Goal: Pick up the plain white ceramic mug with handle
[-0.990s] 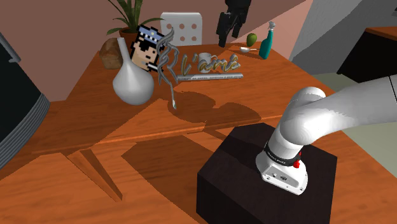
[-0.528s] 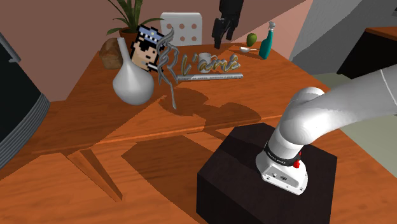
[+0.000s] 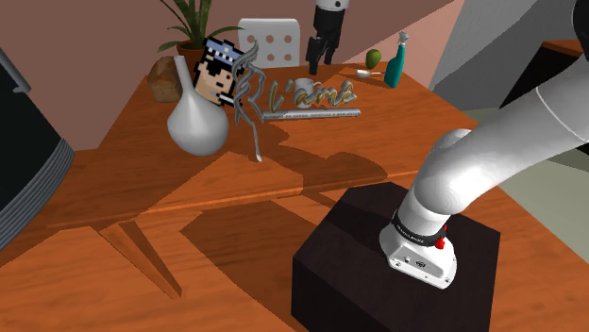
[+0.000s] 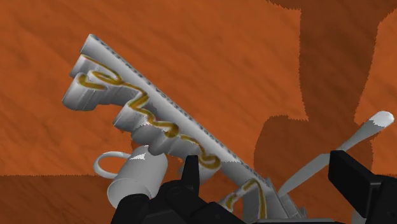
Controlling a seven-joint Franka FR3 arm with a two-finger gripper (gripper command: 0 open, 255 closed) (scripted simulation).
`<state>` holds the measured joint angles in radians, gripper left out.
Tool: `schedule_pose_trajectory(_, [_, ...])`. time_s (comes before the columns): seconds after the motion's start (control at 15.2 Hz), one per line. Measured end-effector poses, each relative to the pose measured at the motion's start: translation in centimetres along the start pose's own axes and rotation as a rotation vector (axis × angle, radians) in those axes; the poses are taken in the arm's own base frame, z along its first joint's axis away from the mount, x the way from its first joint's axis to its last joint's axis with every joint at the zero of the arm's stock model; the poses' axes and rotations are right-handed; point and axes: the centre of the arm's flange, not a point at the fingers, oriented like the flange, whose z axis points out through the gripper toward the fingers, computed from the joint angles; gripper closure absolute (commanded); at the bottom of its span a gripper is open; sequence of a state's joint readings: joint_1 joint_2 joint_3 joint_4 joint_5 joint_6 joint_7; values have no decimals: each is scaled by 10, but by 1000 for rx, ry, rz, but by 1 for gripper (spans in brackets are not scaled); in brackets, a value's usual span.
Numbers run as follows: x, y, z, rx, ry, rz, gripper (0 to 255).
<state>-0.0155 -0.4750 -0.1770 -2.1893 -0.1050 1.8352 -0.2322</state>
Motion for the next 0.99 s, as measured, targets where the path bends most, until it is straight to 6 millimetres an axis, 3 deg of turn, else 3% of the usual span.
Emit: schedule_pose_trajectory(0.99, [123,123,108,43,-37,-62,0])
